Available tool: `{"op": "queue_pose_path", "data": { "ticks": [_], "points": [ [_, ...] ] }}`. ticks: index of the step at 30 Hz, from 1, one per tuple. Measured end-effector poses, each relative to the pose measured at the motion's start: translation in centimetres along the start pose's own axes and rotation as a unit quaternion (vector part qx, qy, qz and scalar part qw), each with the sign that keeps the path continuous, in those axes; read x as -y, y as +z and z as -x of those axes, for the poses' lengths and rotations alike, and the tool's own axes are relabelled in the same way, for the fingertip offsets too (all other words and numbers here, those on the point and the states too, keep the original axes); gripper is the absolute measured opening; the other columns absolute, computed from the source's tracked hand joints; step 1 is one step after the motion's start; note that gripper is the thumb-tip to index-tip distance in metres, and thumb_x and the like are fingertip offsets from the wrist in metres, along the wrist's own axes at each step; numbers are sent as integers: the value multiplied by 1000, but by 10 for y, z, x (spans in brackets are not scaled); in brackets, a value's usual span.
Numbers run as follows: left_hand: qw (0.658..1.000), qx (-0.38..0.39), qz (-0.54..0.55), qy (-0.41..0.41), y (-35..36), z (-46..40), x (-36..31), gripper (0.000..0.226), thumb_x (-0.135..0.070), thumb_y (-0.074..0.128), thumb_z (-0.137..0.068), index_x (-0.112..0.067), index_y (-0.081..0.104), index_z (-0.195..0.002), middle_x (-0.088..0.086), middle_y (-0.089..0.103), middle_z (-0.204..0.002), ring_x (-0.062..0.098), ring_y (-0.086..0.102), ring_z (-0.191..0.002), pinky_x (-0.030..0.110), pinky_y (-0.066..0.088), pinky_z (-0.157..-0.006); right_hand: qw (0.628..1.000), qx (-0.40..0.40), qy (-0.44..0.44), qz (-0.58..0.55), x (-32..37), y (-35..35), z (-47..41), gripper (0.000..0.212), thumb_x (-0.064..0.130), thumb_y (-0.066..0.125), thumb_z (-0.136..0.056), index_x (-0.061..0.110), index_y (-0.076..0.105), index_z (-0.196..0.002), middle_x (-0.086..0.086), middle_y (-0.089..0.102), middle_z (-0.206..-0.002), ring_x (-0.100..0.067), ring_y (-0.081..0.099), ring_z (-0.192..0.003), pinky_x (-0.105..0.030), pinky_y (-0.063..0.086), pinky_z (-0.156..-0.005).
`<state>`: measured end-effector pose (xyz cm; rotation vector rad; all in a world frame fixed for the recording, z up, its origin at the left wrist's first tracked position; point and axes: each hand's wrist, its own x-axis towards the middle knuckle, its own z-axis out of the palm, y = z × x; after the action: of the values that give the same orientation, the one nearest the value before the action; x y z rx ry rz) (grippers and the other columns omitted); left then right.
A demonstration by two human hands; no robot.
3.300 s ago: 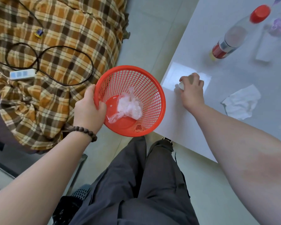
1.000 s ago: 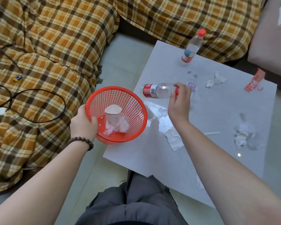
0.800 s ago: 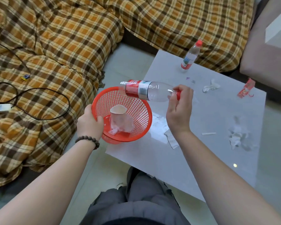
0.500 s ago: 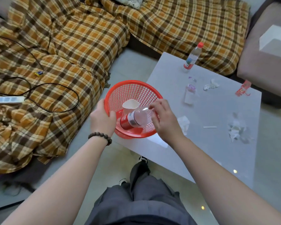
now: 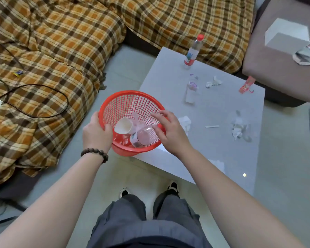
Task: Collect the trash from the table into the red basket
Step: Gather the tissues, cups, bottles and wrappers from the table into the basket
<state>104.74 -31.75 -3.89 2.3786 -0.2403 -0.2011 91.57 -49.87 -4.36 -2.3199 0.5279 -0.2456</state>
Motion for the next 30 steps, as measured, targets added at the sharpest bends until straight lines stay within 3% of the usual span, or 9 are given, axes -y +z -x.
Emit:
{"op": "queue_pose_path", "data": {
  "ticks": [3, 7, 13, 19, 24, 26, 27, 29, 30],
  "points": [
    [1000, -13, -7, -27, 14, 4, -3, 37, -14, 45, -84, -10, 56, -119, 12, 65, -89, 32, 61, -78, 42, 53, -70, 998, -26, 51, -20, -36, -14, 0, 39, 29, 52, -94, 27, 49, -132, -5, 40, -137, -17, 37, -129, -29, 32, -105],
    [997, -38, -30, -54, 42, 14, -10, 36, -13, 44, -82, -11, 57, -116, 9, 63, -85, 28, 55, -71, 33, 43, -65, 993, -10, 116, -15, -112, -27, -1, 40, 25, 52, -93, 26, 47, -133, -4, 38, -137, -17, 38, -127, -23, 30, -99],
    [990, -86, -60, -89, 90, 27, -21, 39, -19, 44, -82, -18, 56, -119, 3, 61, -83, 25, 55, -72, 33, 43, -69, 977, 70, 199, 34, -233, -15, -2, 47, 34, 53, -91, 30, 41, -136, -4, 27, -148, -21, 25, -135, -29, 30, -103],
    [987, -92, -87, -99, 121, 37, 2, 40, -26, 45, -80, -27, 50, -120, -7, 66, -83, 17, 63, -67, 41, 56, -60, 962, 196, 161, 104, -292, 28, -45, 59, 34, 58, -87, 27, 35, -141, -12, 13, -155, -31, 10, -142, -39, 17, -116],
    [983, -116, -99, -105, 138, 45, 29, 47, -32, 45, -82, -42, 49, -128, -23, 64, -95, 9, 64, -80, 44, 56, -76, 928, 265, 97, 242, -329, 64, -71, 70, 30, 52, -90, 31, 12, -148, -11, -5, -158, -37, -6, -144, -39, 2, -119],
    [981, -124, -100, -115, 143, 52, 29, 48, -34, 45, -81, -40, 48, -129, -25, 63, -93, 12, 65, -80, 46, 55, -77, 928, 266, 88, 244, -335, 70, -70, 64, 26, 50, -90, 29, 20, -147, -11, 3, -158, -36, -1, -144, -39, 9, -118],
    [981, -121, -99, -117, 145, 54, 27, 49, -34, 45, -81, -35, 48, -130, -21, 64, -93, 16, 65, -81, 48, 55, -76, 939, 243, 87, 227, -337, 72, -68, 56, 22, 49, -90, 25, 31, -144, -11, 16, -156, -35, 9, -142, -37, 21, -114],
    [982, -105, -98, -125, 147, 58, 18, 52, -34, 45, -82, -28, 45, -133, -11, 67, -95, 19, 66, -79, 48, 56, -73, 957, 196, 73, 203, -340, 69, -65, 37, 10, 47, -88, 16, 53, -124, -9, 43, -135, -31, 32, -126, -36, 41, -89],
    [982, -98, -102, -128, 148, 60, 11, 53, -34, 45, -81, -25, 44, -134, -7, 68, -96, 19, 66, -76, 48, 56, -72, 960, 187, 70, 198, -339, 66, -64, 28, 6, 46, -86, 12, 58, -111, -9, 50, -123, -29, 38, -116, -37, 42, -78]
  ]
}}
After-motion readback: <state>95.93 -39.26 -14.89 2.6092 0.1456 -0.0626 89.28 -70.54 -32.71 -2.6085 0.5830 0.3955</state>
